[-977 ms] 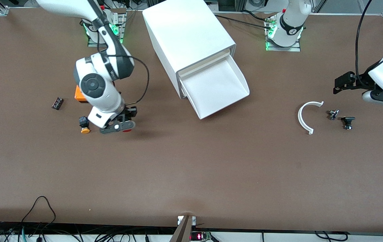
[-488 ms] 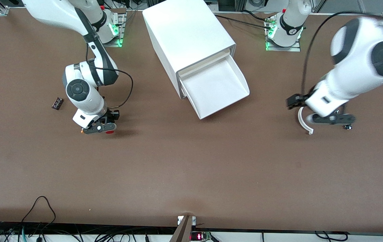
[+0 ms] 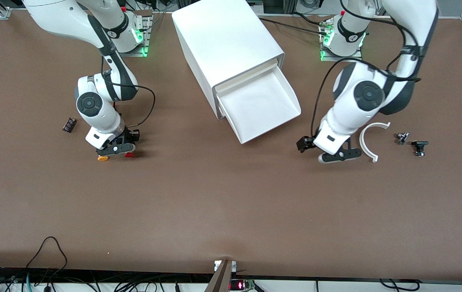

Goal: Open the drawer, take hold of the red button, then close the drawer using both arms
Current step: 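Set the red button on the table while the left gripper pushes the drawer, then push the drawer shut with the left gripper while the right gripper withdraws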

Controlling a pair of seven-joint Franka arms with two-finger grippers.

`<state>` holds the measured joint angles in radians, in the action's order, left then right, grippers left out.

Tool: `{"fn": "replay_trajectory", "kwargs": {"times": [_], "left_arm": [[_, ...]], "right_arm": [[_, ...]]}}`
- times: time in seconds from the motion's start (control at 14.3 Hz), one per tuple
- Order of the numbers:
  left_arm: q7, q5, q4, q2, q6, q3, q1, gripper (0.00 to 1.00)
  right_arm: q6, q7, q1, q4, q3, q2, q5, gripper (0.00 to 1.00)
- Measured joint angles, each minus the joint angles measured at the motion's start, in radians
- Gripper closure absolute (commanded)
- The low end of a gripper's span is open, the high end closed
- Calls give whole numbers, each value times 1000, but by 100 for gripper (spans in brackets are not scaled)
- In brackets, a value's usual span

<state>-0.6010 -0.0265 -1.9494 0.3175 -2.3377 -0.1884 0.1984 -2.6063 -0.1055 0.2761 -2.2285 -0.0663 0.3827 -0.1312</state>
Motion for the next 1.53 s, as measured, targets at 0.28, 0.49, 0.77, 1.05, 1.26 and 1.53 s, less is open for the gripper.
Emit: {"fn": "replay_trajectory", "kwargs": {"times": [0.28, 0.49, 0.77, 1.05, 1.26, 1.53], "left_arm": [[-110, 0, -77, 32, -91, -16, 44, 0], [-171, -74, -133, 27, -105, -72, 46, 0], [-203, -134, -217, -36, -78, -145, 48, 0], [-218, -137, -246, -72, 19, -254, 48, 0], [-227, -137, -257, -76, 32, -302, 51, 0], [-227, -137, -269, -76, 42, -302, 46, 0]], "right_arm": [[190, -8, 0, 101, 0, -59, 1, 0], [401, -15, 0, 231, 2, -97, 17, 0], [666, -15, 0, 444, 8, -123, 107, 0], [801, -15, -2, 587, 7, -142, 112, 0], [932, -16, -25, 691, 1, -157, 112, 0], [1017, -7, -108, 784, 1, -166, 112, 0]]}}
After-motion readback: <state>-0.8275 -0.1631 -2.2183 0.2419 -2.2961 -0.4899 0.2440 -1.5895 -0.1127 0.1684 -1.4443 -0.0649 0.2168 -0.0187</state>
